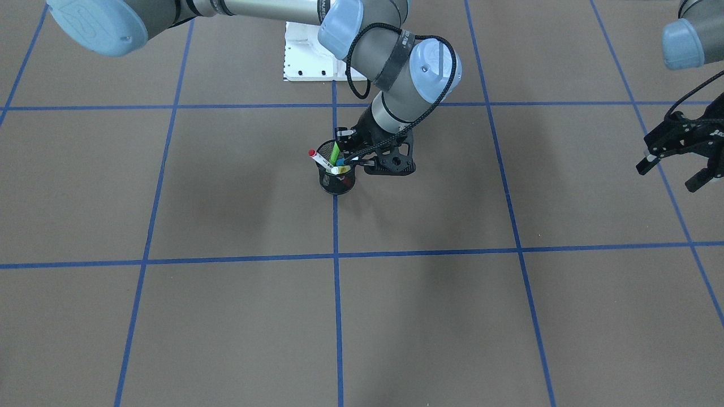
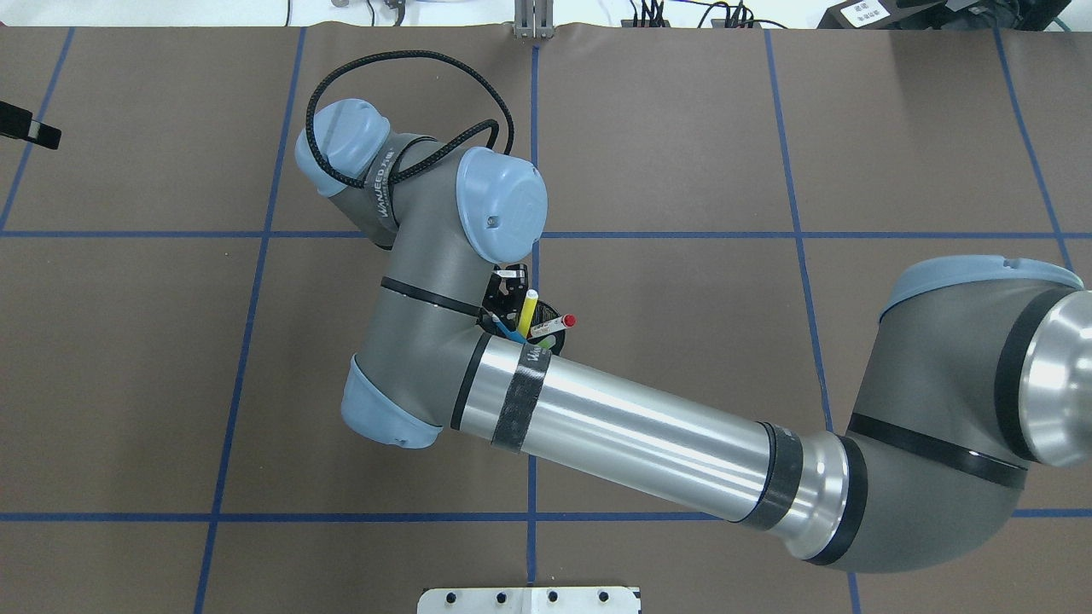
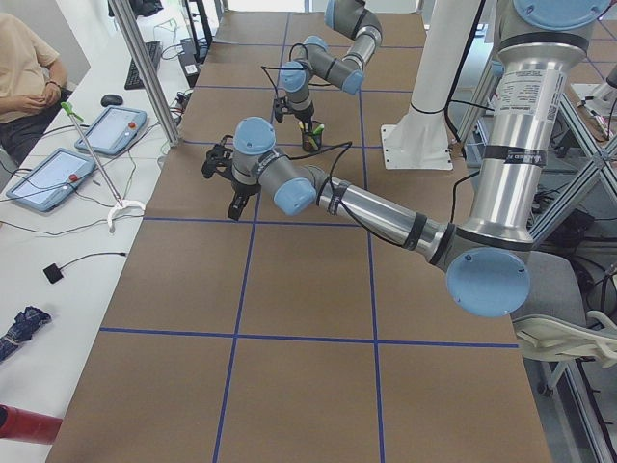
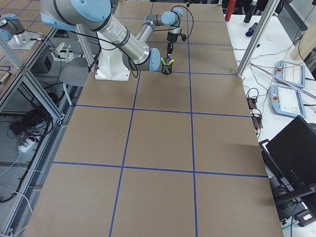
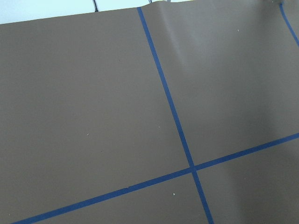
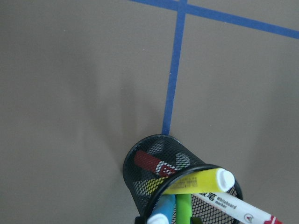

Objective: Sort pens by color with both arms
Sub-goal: 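Close the right gripper on the blue marker in the cup, then lift the blue marker up out of the cup with the right gripper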

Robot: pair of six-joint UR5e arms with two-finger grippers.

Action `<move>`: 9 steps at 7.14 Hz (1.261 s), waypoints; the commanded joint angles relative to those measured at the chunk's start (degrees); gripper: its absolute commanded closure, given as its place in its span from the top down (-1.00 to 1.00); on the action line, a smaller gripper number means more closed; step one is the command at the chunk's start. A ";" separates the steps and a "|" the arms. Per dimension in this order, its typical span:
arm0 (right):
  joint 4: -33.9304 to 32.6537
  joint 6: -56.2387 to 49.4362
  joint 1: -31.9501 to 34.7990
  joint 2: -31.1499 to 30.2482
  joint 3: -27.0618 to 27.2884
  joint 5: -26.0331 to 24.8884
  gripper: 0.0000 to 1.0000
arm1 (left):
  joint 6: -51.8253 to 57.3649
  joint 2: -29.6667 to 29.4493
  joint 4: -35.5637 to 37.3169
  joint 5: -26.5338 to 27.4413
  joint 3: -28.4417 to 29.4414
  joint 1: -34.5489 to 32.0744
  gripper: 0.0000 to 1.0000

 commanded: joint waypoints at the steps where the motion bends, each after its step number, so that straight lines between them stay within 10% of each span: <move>1: 0.00 -0.13 0.00 0.20 0.25 0.00 -0.83 | 0.00 0.00 0.00 0.00 0.00 0.00 1.00; 9: -6.85 -0.21 6.22 0.20 21.23 -5.44 -1.00 | -0.09 -0.17 0.09 -0.08 0.18 0.00 1.00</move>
